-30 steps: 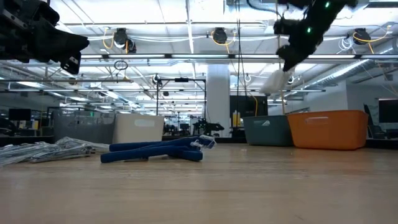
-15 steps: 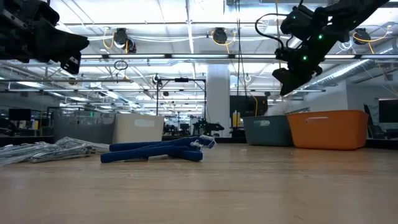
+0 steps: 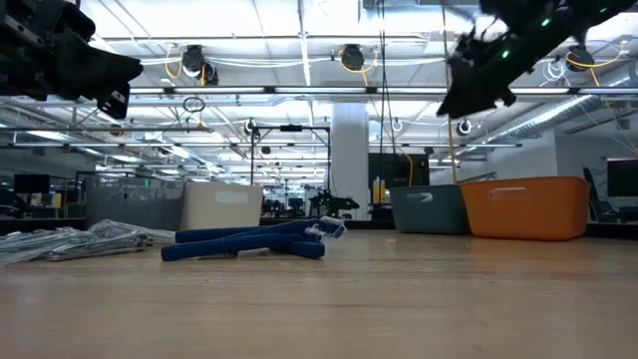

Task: Pick & Place Travel size toiletries
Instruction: Put the silver nail cutter into the black bin

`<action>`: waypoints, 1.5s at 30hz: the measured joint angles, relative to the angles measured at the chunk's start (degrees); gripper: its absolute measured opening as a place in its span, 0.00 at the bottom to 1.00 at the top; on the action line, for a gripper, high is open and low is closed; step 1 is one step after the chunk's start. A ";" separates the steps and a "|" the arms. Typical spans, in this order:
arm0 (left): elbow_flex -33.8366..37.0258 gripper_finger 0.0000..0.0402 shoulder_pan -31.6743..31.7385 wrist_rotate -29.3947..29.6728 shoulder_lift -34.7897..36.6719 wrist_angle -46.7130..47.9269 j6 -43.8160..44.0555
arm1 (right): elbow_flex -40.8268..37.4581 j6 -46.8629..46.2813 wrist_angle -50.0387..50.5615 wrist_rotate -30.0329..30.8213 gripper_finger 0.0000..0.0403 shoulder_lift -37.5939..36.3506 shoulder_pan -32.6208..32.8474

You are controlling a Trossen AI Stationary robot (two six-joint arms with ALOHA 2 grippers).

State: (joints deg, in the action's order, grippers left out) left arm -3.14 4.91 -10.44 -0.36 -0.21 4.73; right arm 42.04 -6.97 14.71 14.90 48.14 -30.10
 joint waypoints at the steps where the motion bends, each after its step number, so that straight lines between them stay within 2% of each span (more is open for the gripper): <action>1: 0.00 0.04 -0.01 0.00 -0.01 0.00 0.00 | 0.00 -0.28 0.24 -1.60 0.50 -1.78 0.64; 4: 0.00 0.04 -0.01 0.00 0.00 0.00 0.00 | -0.91 -0.23 0.04 -4.76 0.49 -7.14 2.68; 9: 0.00 0.04 -0.01 0.01 0.00 0.00 0.00 | -5.23 1.00 -0.15 -4.64 0.49 -14.78 5.62; 15: 0.00 0.04 -0.02 0.00 -0.02 0.00 0.00 | -11.39 -1.37 -0.32 -4.53 0.49 -21.06 5.85; 20: 0.00 0.04 0.00 0.00 0.00 0.00 0.00 | -14.82 -2.63 -0.84 -5.42 0.49 -24.40 5.85; 30: 0.00 0.04 -0.01 0.01 -0.02 0.00 0.00 | -26.18 -1.82 -16.37 -14.91 0.49 -28.30 5.85; 34: 0.00 0.04 -0.01 0.00 -0.02 0.00 0.00 | -29.19 -1.51 -19.92 -16.67 0.49 -30.11 5.85; 45: 0.00 0.04 0.00 0.00 -0.02 0.00 0.00 | -30.49 -1.76 -19.20 -17.57 0.49 -39.00 5.87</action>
State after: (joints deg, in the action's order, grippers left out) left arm -3.14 4.90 -10.43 -0.38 -0.21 4.73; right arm 11.55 -8.73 -4.50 -2.67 9.14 -24.23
